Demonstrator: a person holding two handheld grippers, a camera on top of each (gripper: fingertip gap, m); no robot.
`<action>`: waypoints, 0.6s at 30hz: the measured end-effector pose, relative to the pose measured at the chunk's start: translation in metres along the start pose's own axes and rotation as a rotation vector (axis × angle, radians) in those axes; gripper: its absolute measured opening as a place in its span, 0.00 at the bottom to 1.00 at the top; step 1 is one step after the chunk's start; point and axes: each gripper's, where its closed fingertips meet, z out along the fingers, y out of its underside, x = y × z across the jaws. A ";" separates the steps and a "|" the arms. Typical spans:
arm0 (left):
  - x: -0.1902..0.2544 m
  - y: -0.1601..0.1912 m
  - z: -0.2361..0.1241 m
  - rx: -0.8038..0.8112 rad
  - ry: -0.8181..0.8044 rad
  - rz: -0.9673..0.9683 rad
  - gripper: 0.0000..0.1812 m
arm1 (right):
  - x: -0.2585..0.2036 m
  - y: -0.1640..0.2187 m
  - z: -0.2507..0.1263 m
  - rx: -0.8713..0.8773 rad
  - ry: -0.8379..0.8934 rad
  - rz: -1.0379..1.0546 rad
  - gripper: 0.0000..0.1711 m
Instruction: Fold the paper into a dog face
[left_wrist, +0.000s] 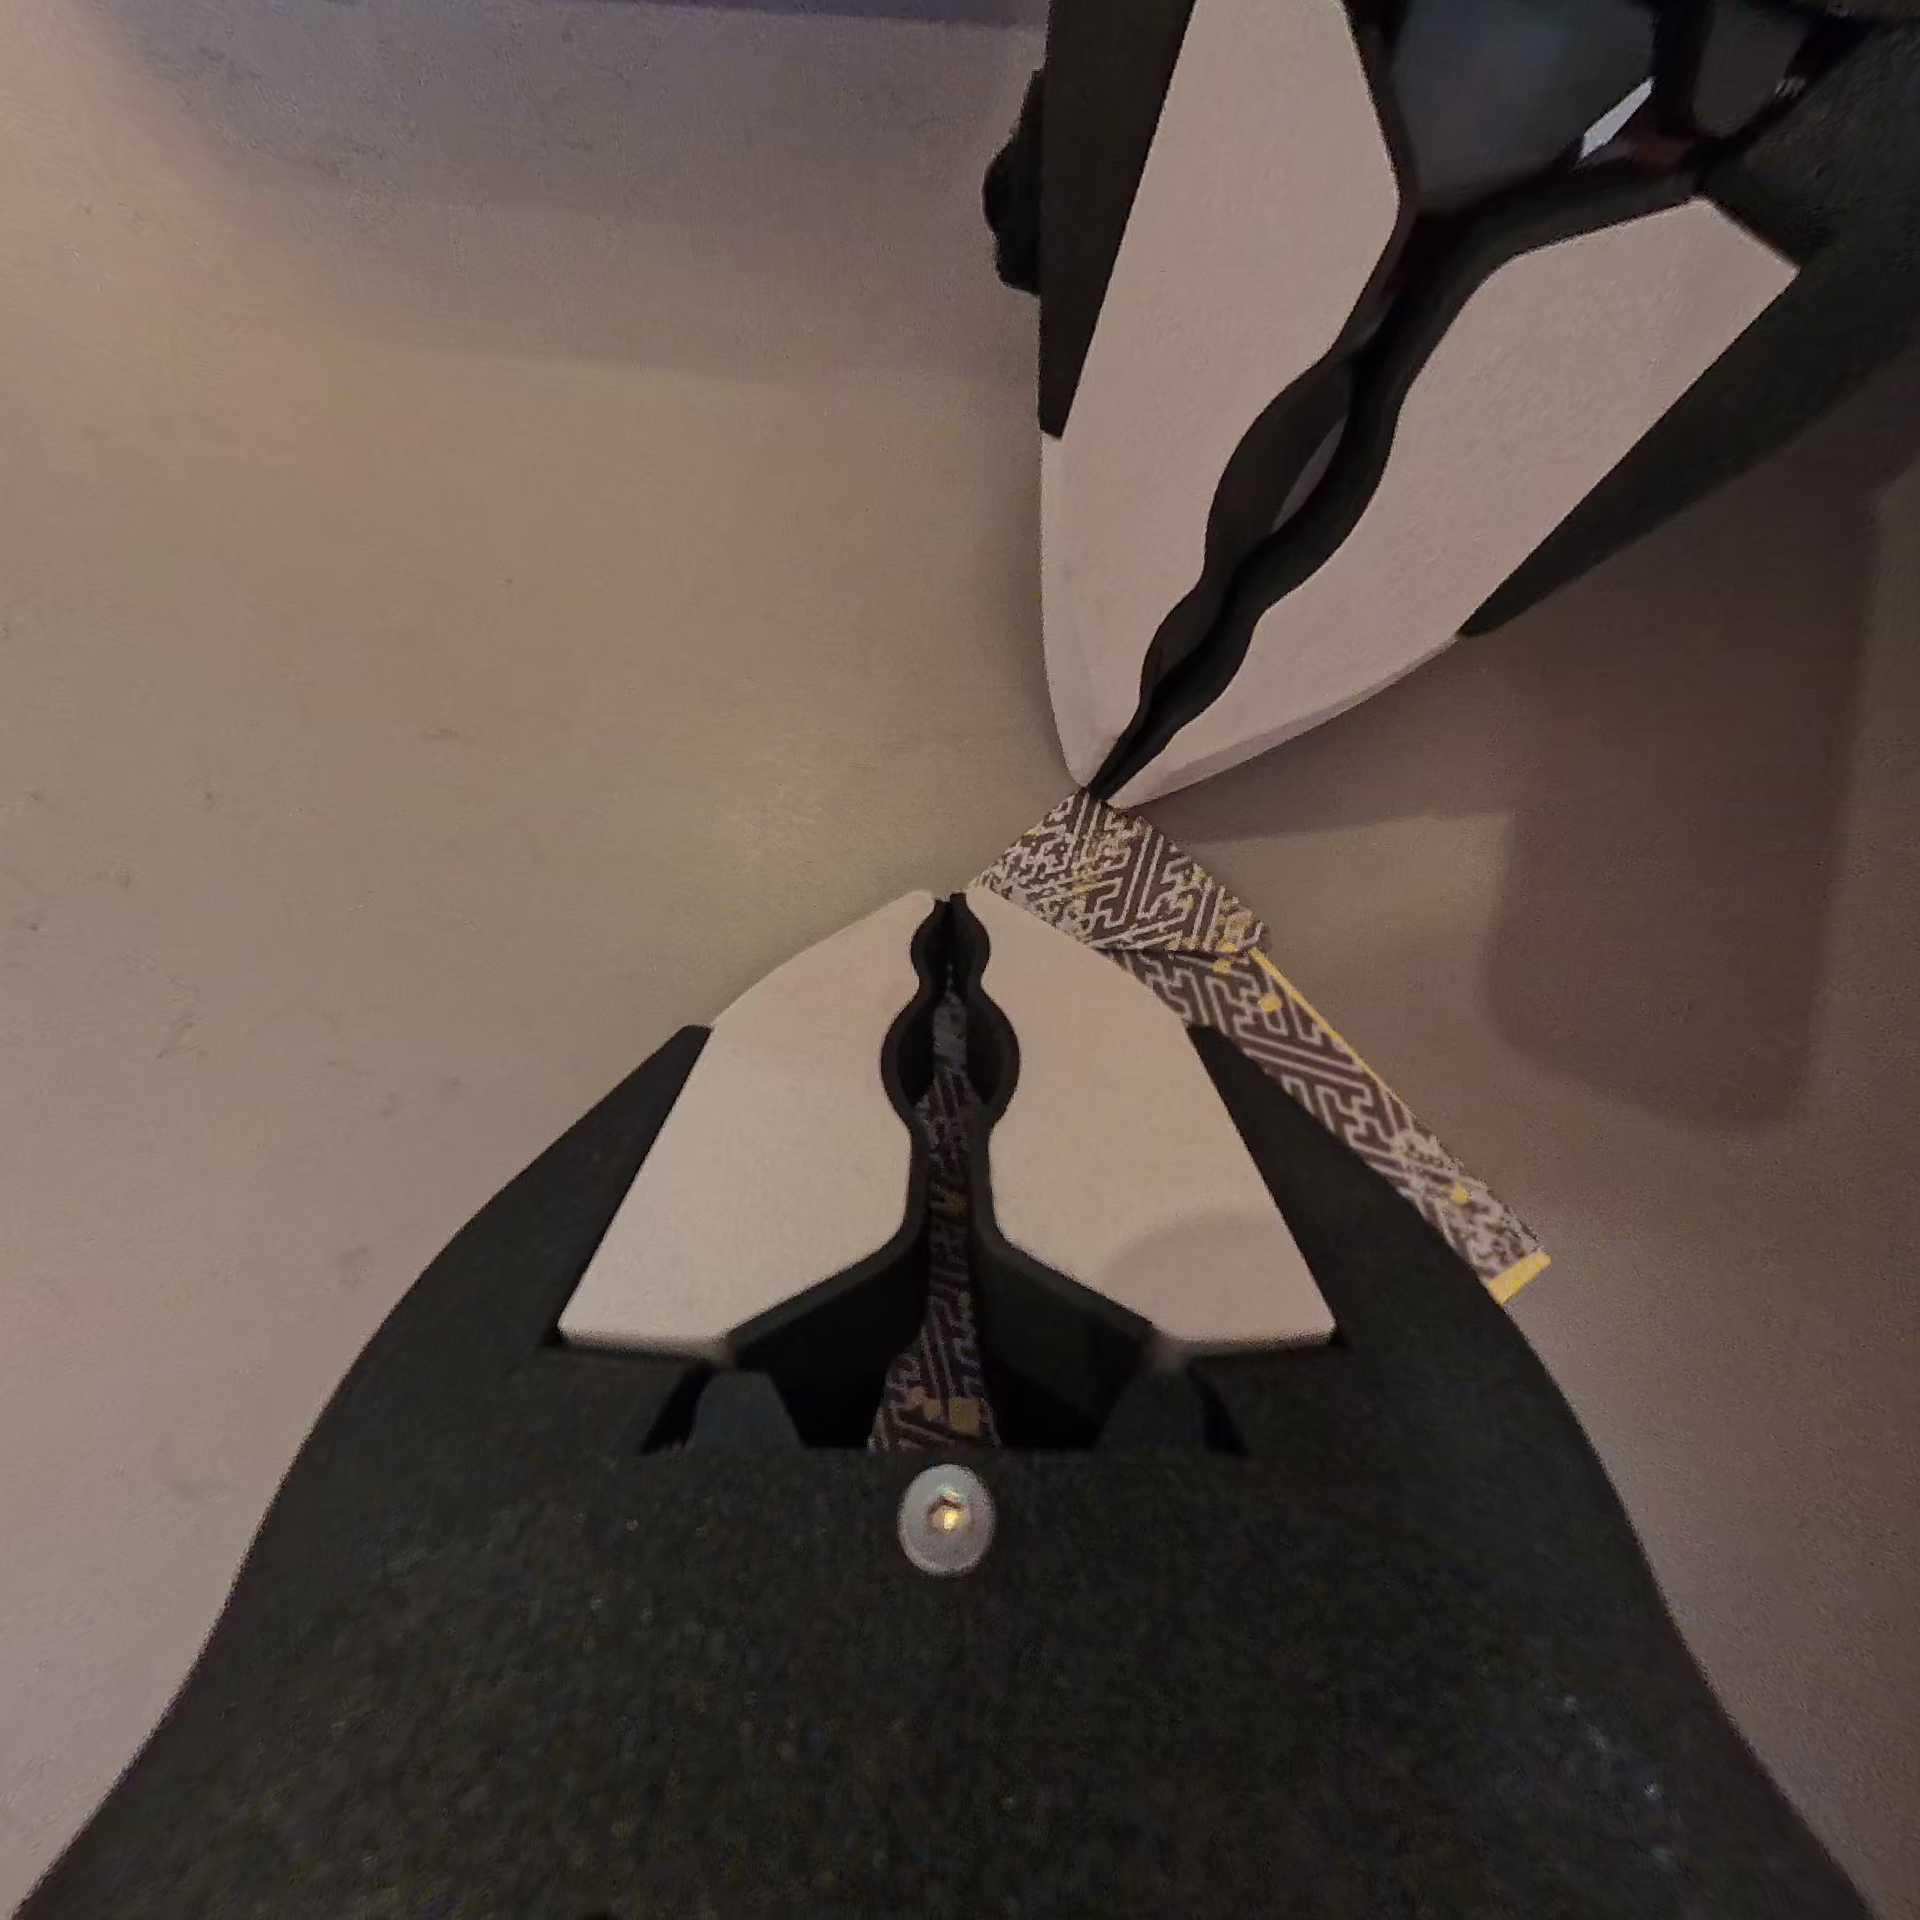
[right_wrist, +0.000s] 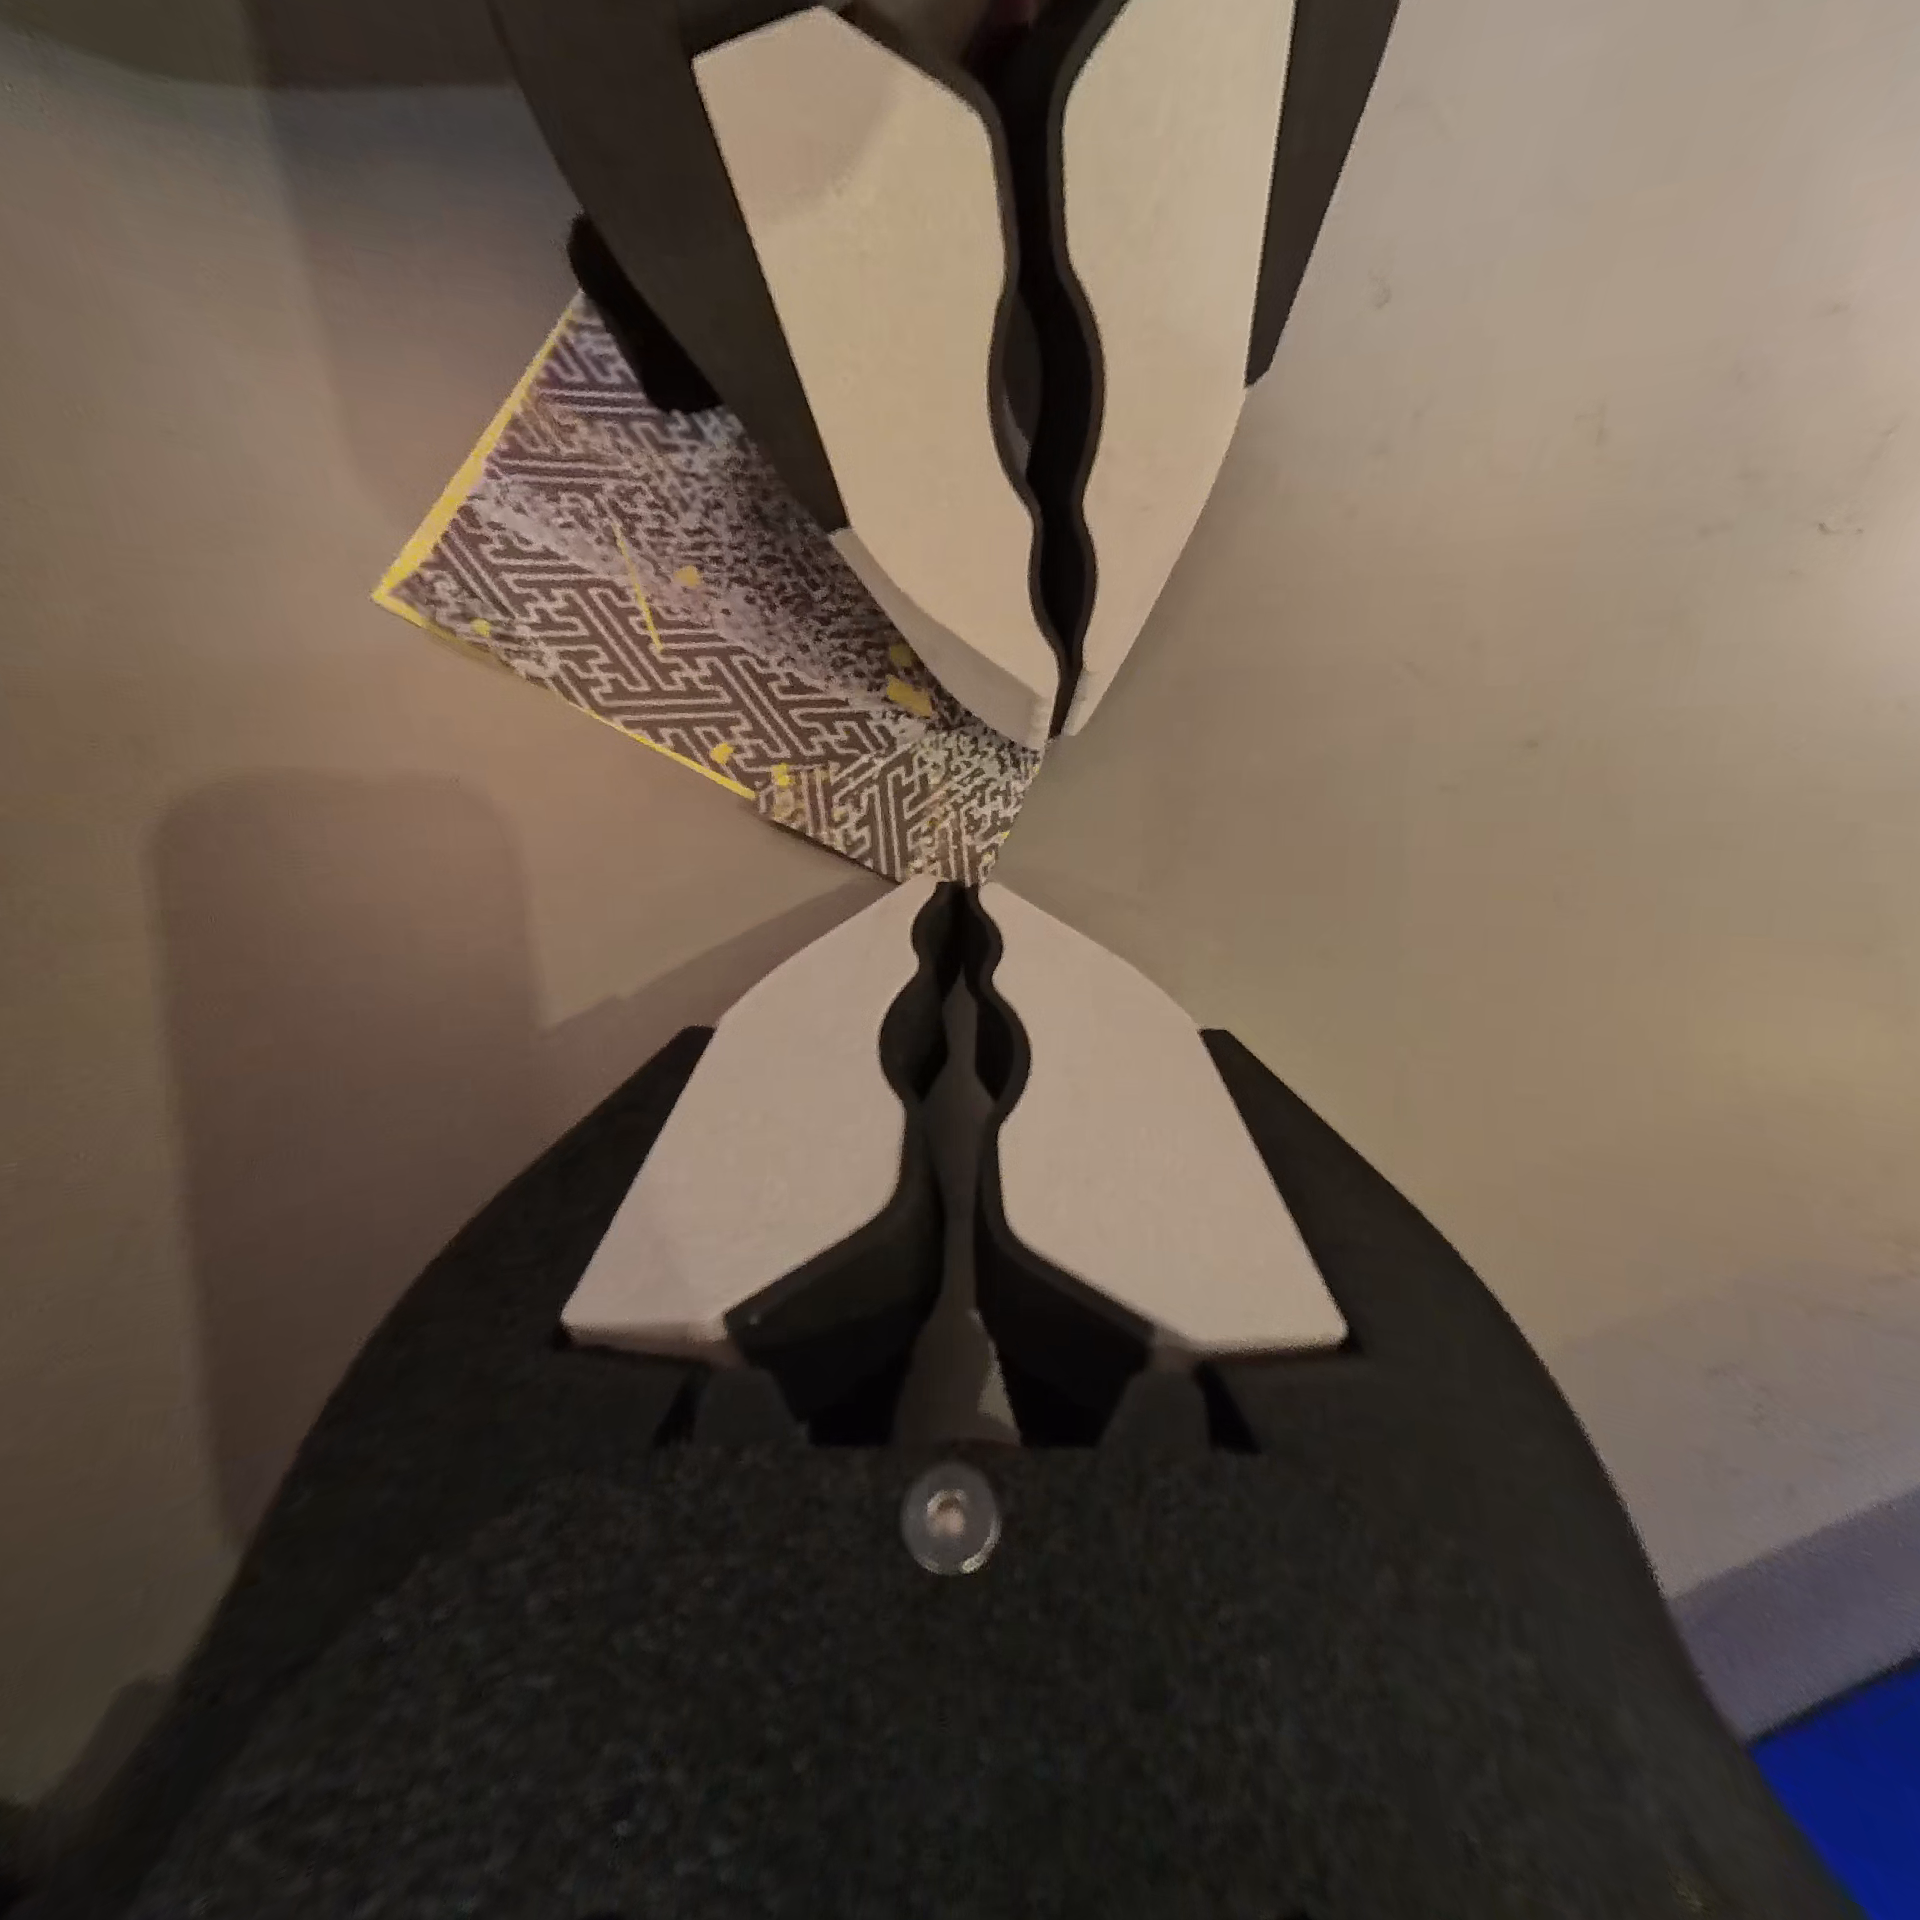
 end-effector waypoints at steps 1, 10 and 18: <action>0.000 0.000 0.000 -0.003 -0.003 -0.004 0.00 | 0.000 0.000 0.000 -0.004 0.002 0.000 0.00; -0.001 -0.002 0.003 0.002 -0.017 -0.015 0.00 | 0.003 -0.015 0.002 0.063 -0.022 0.053 0.00; 0.010 -0.005 0.002 0.009 0.016 -0.030 0.00 | 0.000 -0.012 0.009 0.023 0.021 0.083 0.00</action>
